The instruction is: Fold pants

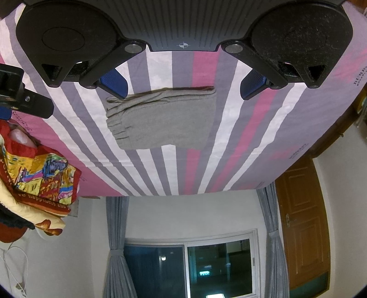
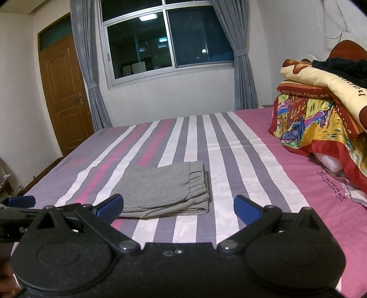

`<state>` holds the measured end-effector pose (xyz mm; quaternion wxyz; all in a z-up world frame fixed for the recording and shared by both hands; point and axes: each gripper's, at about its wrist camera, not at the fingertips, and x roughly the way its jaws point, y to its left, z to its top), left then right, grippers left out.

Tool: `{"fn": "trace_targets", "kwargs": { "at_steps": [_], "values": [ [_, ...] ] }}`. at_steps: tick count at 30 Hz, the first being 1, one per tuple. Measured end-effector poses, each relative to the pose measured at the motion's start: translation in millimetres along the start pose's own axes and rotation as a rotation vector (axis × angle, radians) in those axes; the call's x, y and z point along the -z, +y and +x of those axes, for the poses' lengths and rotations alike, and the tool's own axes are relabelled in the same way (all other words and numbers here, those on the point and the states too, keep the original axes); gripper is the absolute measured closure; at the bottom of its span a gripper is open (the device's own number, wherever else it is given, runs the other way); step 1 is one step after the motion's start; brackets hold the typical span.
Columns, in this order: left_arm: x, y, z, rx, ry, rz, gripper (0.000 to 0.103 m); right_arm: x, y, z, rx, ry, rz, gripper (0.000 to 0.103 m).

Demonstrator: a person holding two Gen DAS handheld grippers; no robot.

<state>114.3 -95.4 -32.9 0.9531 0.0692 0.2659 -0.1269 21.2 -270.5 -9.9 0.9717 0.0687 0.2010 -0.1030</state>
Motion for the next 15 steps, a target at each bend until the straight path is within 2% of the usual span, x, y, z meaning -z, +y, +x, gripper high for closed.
{"fn": "trace_targets", "kwargs": {
  "at_steps": [15],
  "values": [
    [-5.2,3.1,8.6,-0.004,0.002,-0.006,0.0,6.3,-3.5,6.0,0.029,0.012,0.003,0.0]
  ]
}}
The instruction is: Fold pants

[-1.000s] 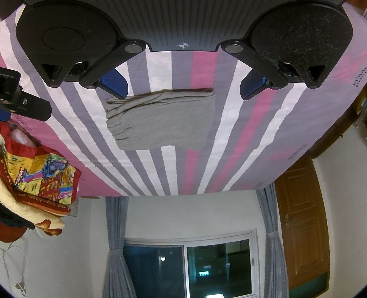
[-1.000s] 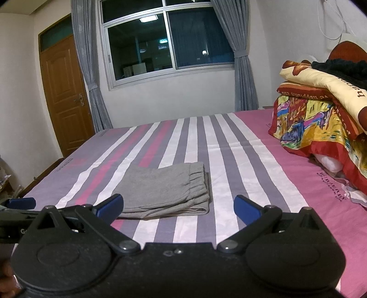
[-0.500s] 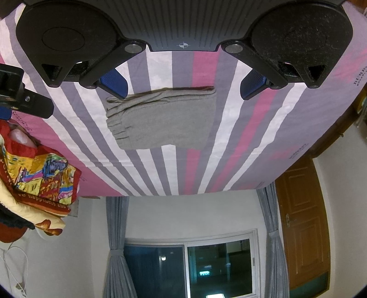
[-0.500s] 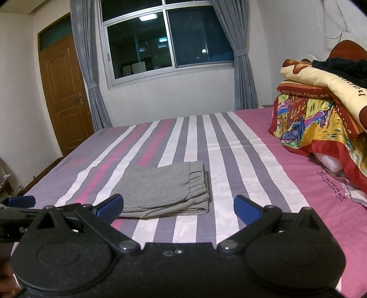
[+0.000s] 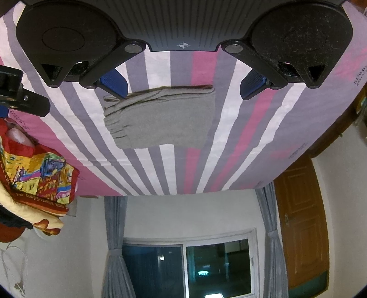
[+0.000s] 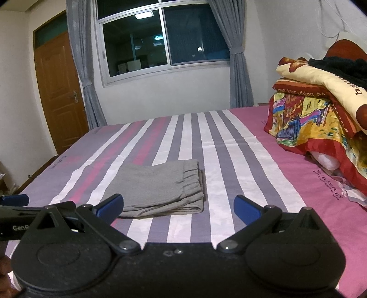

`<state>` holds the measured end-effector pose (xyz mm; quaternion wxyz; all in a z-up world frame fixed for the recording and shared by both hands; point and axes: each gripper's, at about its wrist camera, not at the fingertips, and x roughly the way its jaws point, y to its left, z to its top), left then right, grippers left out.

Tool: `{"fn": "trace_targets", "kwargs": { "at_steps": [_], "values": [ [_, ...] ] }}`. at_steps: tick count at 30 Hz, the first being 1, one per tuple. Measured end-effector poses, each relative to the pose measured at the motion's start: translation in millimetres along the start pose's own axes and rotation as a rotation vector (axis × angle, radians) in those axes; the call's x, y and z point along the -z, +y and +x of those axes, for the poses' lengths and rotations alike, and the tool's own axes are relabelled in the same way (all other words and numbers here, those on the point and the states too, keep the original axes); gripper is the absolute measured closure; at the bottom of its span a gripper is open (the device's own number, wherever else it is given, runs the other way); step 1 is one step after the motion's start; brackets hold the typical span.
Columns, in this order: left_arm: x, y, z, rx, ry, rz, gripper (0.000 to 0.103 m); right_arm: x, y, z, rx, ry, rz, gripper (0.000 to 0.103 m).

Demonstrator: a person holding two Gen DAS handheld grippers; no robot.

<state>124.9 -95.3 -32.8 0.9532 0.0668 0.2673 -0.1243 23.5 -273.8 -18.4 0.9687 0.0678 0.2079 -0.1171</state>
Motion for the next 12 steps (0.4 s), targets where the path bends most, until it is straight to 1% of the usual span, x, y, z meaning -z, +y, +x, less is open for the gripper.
{"fn": "trace_targets", "kwargs": {
  "at_steps": [6,9,12],
  "values": [
    [-0.4,1.1,4.2,0.005,0.0,-0.002,0.0,-1.3,-0.3,1.5,-0.001,0.004,-0.004,0.0],
    [2.1,0.8,3.0,-0.003,-0.026,-0.009,0.001,-1.4,-0.7,2.9,-0.002,0.008,-0.005,0.0],
    [3.8,0.6,5.0,0.01,-0.023,0.002,0.0,-1.6,-2.3,5.0,0.001,0.012,-0.001,0.0]
  ]
}}
